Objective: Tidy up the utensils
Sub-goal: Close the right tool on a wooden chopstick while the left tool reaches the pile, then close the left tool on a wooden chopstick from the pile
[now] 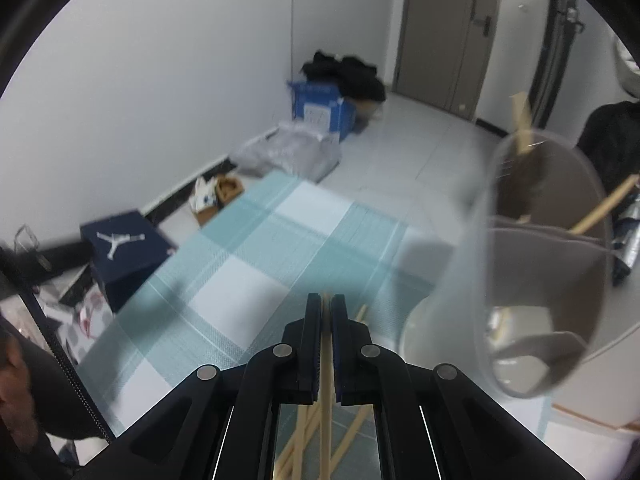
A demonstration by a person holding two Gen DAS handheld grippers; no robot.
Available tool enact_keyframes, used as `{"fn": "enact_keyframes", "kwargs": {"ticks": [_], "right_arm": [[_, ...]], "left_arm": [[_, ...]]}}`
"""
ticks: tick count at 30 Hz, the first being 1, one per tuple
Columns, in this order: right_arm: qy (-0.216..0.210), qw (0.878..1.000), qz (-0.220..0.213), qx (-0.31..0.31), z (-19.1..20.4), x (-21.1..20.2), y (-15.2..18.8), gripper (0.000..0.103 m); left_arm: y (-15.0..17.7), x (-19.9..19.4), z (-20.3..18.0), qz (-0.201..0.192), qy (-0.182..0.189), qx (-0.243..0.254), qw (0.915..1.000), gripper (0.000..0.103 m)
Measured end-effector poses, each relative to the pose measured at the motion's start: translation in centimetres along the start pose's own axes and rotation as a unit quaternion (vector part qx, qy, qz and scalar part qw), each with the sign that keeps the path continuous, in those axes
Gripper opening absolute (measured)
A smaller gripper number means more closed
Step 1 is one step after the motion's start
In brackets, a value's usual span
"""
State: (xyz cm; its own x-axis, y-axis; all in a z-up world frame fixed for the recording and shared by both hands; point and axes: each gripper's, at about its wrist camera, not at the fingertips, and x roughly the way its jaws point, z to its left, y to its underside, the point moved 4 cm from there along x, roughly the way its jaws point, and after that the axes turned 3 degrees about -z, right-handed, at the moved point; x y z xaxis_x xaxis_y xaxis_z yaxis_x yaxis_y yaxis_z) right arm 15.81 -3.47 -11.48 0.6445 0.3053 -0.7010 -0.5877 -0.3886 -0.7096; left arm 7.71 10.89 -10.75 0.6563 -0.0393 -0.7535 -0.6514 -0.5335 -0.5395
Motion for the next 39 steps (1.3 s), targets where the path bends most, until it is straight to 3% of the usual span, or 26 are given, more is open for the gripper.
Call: {"fn": "enact_keyframes", "kwargs": {"ticks": [9,19,24,32,39], "right_arm": [[-0.035,0.992,-0.077,0.088,-4.8,-6.3,0.3,0.004],[-0.058,0.982,-0.120,0.132,-8.3,-9.1,2.6,0.004],[-0.074,0.975,-0.142,0.153,-9.9,-11.2,3.9,0.004],[-0.076,0.969,-0.156,0.178,-12.5,-12.8,5.5,0.004],[-0.079,0.963,-0.165,0.198,-13.9,-13.8,6.1,0.004]], "left_arm": [[4.0,3.0,-3.6,0.100,0.011,0.077,0.9919,0.102],[7.1,4.4,-5.8,0.154,-0.006,0.122,0.9805,0.101],[7.8,5.1,-6.7,0.156,-0.033,0.148,0.9760,0.097],[7.8,5.7,-8.2,0.140,-0.067,0.184,0.9705,0.069],[8.1,5.9,-9.8,0.136,-0.083,0.215,0.9634,0.028]]}}
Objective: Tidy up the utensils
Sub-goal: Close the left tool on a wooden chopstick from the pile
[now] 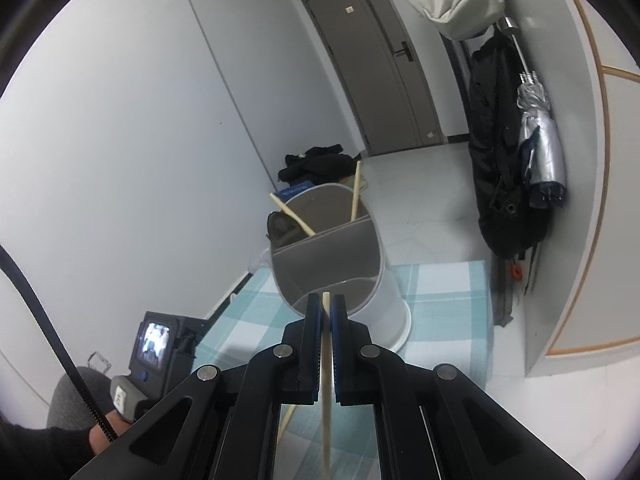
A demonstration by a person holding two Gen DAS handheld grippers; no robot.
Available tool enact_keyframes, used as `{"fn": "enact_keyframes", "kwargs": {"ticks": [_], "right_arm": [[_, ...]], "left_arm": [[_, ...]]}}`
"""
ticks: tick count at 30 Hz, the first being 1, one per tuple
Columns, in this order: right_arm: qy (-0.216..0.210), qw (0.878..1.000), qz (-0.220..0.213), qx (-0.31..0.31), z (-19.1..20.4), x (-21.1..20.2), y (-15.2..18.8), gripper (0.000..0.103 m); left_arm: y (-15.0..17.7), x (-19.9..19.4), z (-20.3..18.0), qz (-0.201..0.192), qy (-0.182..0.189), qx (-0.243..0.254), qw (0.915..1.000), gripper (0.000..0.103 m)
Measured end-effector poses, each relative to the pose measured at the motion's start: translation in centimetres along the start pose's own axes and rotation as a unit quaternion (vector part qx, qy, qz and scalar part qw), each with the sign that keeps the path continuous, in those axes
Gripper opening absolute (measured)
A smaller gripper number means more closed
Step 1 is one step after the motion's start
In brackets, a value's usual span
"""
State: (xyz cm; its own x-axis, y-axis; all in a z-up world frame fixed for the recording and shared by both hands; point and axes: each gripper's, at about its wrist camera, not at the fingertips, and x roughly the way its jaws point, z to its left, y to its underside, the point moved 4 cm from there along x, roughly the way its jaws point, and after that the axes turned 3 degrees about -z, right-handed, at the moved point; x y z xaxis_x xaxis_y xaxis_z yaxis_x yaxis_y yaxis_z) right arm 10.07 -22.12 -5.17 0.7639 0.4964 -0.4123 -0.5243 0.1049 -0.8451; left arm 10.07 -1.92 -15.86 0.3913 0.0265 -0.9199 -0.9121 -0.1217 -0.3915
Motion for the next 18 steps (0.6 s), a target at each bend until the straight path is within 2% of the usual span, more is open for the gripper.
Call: {"fn": "enact_keyframes", "kwargs": {"ticks": [2,4,8,12,14,18], "right_arm": [[0.000,1.000,-0.003,0.002,-0.2,-0.2,-0.1,0.004],[0.002,1.000,-0.005,0.004,-0.4,-0.4,-0.1,0.004],[0.002,1.000,-0.006,0.005,-0.6,-0.5,-0.1,0.004],[0.000,1.000,0.003,0.008,-0.7,-0.4,0.1,0.004],[0.000,1.000,0.002,0.008,-0.7,-0.4,0.0,0.004],[0.001,1.000,-0.001,0.007,-0.4,-0.6,0.1,0.004]], "left_arm": [[-0.1,0.0,-0.2,0.002,0.000,0.000,1.0000,0.021],[-0.4,0.2,-0.7,0.002,0.006,0.004,1.0000,0.005],[-0.8,0.6,-0.9,-0.003,0.006,0.002,1.0000,0.003],[-1.3,0.6,0.2,-0.010,0.020,-0.031,0.9993,0.003],[-1.7,-0.2,0.5,-0.026,0.029,-0.049,0.9980,0.003],[-2.4,-3.4,1.0,-0.089,0.043,-0.069,0.9927,0.003]]}}
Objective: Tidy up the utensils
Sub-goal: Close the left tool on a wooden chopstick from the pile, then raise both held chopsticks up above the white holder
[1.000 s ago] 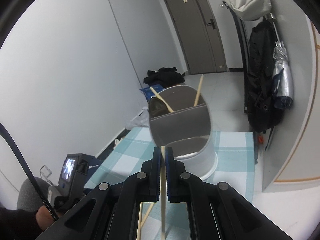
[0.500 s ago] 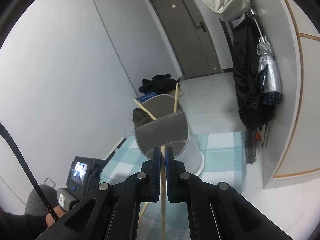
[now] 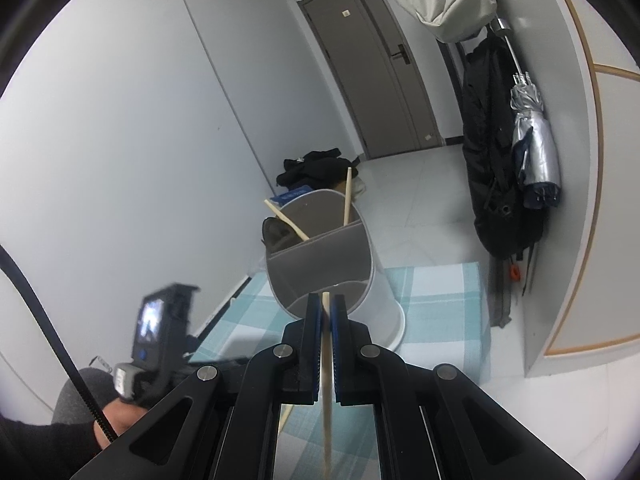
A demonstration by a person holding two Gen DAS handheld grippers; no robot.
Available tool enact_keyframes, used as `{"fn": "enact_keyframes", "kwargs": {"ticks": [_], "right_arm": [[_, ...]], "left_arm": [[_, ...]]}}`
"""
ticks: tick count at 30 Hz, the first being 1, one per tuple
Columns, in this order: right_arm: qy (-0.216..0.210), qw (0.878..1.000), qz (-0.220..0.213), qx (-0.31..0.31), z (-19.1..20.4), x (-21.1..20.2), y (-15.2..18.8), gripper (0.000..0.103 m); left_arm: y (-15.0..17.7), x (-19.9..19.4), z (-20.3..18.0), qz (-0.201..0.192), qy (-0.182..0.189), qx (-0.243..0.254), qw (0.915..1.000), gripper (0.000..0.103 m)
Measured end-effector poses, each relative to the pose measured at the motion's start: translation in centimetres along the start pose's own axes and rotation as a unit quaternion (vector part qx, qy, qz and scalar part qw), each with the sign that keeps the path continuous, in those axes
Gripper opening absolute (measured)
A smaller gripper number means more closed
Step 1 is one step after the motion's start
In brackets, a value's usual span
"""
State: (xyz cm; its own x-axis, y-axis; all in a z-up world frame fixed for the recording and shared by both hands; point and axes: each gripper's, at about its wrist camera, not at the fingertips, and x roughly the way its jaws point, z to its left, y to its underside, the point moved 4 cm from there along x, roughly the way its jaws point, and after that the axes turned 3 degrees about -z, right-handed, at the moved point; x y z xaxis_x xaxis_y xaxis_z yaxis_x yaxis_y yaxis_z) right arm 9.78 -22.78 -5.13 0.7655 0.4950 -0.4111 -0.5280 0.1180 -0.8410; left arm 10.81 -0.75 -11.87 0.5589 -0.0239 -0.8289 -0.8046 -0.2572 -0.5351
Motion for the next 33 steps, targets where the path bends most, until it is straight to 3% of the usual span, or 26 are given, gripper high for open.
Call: {"fn": "enact_keyframes", "kwargs": {"ticks": [6,14,21,33], "right_arm": [[0.002,1.000,0.001,0.018,0.1,-0.2,0.1,0.004],[0.008,1.000,-0.002,0.002,2.0,-0.4,0.5,0.004],[0.021,0.999,0.008,-0.037,4.8,0.0,0.9,0.004],[0.032,0.999,-0.010,-0.039,6.5,-0.5,0.3,0.004]], "left_arm": [[-1.3,-5.3,0.0,-0.101,0.029,-0.019,0.9943,0.002],[-2.8,-8.9,0.2,-0.170,0.079,-0.020,0.9820,0.002],[-2.9,-9.1,1.3,-0.184,0.110,-0.035,0.9760,0.002],[-4.1,-11.3,2.5,-0.199,0.163,-0.061,0.9644,0.002]]}}
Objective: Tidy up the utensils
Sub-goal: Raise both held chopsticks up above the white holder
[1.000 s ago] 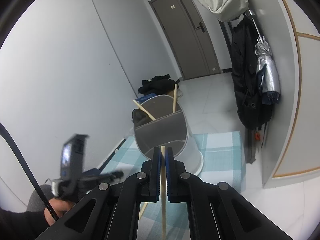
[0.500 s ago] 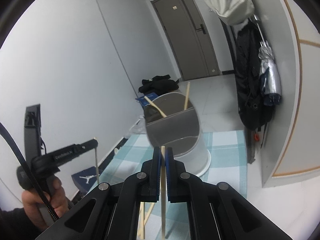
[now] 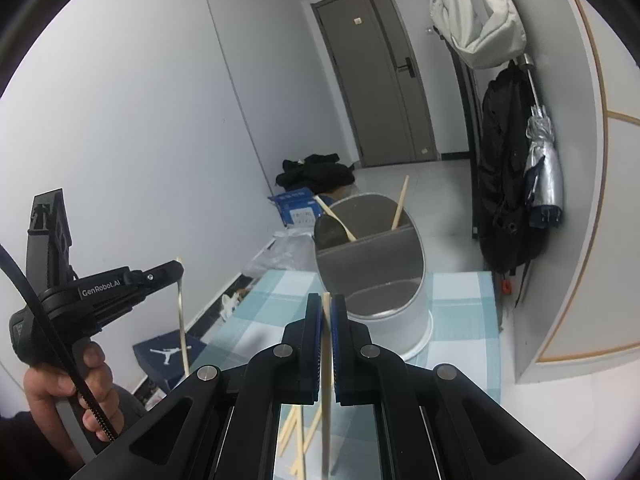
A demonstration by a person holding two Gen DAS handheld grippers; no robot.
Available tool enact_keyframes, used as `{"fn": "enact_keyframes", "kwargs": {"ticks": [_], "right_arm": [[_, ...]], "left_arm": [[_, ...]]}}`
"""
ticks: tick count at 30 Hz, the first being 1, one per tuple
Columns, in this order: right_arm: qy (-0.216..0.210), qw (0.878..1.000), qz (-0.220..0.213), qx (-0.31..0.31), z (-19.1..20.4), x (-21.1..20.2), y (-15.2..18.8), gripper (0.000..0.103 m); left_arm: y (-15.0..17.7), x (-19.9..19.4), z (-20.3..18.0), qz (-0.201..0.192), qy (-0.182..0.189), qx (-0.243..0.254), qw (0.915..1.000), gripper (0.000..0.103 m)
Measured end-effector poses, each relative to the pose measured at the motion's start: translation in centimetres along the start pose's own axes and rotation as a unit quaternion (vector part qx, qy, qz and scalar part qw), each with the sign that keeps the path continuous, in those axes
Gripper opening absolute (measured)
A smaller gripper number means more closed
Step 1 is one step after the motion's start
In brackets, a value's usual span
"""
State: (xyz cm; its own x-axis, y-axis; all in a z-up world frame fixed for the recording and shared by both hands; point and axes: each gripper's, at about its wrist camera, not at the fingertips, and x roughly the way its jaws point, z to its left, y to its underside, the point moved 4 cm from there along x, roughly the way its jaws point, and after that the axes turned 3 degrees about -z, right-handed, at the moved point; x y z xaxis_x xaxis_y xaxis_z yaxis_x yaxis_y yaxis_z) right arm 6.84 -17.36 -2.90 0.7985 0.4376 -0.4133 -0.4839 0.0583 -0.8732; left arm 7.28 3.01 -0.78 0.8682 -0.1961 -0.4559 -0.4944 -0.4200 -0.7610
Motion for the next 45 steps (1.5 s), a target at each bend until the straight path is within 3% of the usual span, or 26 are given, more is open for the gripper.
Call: {"fn": "enact_keyframes", "kwargs": {"ticks": [11,24,27,34,39,45], "right_arm": [[-0.005,0.999,-0.026,0.018,0.0,-1.4,-3.0,0.004],[-0.022,0.997,-0.066,0.017,-1.5,-1.6,-11.0,0.004],[-0.021,0.996,-0.081,0.016,-2.1,-1.0,-12.8,0.004],[0.001,0.992,-0.120,0.034,-4.8,1.3,-16.4,0.004],[0.001,0.987,-0.142,0.078,-7.3,3.5,-17.9,0.004],[0.000,0.982,-0.172,0.084,-9.2,5.5,-18.4,0.004]], "left_arm": [[-2.8,-1.3,-2.3,-0.050,0.036,0.004,0.9981,0.002],[-8.1,0.1,-8.4,-0.127,0.071,0.051,0.9881,0.002],[-9.0,1.6,-9.2,-0.137,0.070,0.061,0.9863,0.002],[-9.2,4.7,-10.5,-0.183,0.029,0.103,0.9773,0.002],[-8.9,7.5,-10.6,-0.183,0.018,0.112,0.9765,0.002],[-8.6,9.3,-11.2,-0.189,0.017,0.133,0.9728,0.002]]}}
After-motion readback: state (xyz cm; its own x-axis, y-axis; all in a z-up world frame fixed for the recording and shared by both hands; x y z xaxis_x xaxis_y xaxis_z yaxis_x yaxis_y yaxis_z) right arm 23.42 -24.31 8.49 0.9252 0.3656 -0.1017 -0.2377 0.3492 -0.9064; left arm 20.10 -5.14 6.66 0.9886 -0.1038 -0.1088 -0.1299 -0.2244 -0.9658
